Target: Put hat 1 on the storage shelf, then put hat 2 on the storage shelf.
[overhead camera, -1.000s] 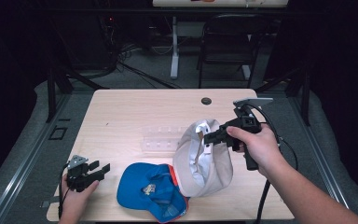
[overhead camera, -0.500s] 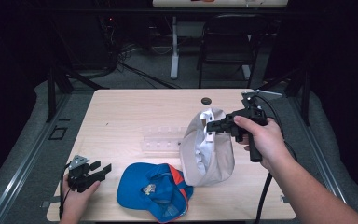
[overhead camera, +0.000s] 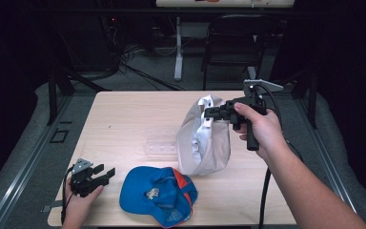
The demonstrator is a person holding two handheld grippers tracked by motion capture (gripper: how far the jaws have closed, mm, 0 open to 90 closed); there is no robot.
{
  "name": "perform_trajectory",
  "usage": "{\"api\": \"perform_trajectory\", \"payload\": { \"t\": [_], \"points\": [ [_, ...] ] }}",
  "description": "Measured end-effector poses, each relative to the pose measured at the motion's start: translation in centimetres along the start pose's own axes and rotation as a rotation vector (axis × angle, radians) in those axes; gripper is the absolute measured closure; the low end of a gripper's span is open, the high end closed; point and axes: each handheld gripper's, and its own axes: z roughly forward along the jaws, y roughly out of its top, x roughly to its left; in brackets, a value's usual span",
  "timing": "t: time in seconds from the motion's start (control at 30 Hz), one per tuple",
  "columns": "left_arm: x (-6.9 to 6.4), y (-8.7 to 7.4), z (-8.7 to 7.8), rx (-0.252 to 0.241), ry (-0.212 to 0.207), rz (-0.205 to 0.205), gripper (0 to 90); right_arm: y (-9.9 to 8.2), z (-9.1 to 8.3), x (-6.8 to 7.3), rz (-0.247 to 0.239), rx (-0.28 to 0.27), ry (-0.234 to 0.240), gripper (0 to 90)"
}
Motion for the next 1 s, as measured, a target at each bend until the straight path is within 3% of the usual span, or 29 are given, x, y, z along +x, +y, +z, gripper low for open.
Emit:
{"api": "perform_trajectory", "payload": {
  "t": [0.53,0.57,0.7,1.0],
  "points": [
    [-0.4,0.1,0.0,0.003,-0.006,0.020,45.1,2.3,0.8,1.2,0.007,-0.050,0.034,81.8],
    [-0.4,0.2,-0.1,0.017,-0.006,0.031,44.6,2.4,0.8,1.3,0.008,-0.054,0.035,81.8],
    [-1.1,0.4,-0.2,-0.011,0.007,0.067,43.0,3.1,1.0,1.5,0.012,-0.066,0.037,81.8],
    [-2.2,1.1,-0.5,-0.027,-0.015,0.117,43.3,4.5,2.2,1.5,0.029,-0.087,0.032,81.8]
  ]
}}
